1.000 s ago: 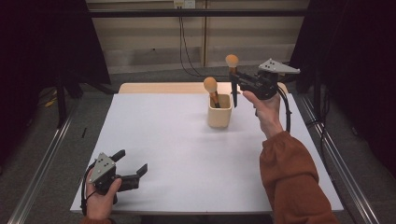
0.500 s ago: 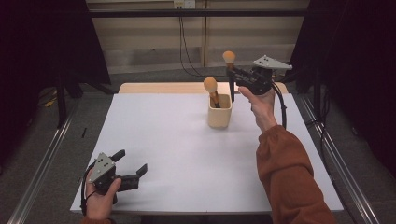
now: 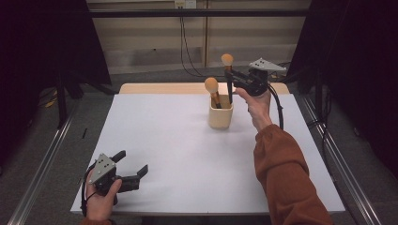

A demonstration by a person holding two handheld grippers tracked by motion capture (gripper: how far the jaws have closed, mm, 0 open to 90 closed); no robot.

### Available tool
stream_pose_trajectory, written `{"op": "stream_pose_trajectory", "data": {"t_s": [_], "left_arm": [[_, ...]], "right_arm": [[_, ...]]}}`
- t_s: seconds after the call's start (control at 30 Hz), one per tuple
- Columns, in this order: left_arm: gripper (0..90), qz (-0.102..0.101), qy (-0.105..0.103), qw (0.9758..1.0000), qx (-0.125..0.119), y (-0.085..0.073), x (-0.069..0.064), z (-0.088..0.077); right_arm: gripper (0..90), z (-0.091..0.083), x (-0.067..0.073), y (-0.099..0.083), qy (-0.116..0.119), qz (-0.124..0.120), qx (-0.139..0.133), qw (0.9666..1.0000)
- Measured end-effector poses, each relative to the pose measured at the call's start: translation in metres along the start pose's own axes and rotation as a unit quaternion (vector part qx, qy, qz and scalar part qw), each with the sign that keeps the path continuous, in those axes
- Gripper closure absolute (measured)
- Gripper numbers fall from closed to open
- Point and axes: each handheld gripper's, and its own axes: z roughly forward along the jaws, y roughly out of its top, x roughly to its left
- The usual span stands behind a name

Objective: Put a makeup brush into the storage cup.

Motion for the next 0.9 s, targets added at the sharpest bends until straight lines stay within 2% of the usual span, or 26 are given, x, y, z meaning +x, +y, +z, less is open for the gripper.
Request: {"op": "stream_pose_trajectory", "data": {"t_s": [0.5,0.9], "left_arm": [[2.4,0.001,0.000,1.0000,0.000,0.000,0.000,-0.001],[2.4,-0.001,-0.001,1.0000,0.001,0.000,-0.001,0.000]], "right_arm": [[74.3,0.008,0.003,-0.017,0.012,0.004,-0.001,0.9999],[74.3,0.009,0.001,-0.042,0.010,0.015,0.019,0.9997]]}}
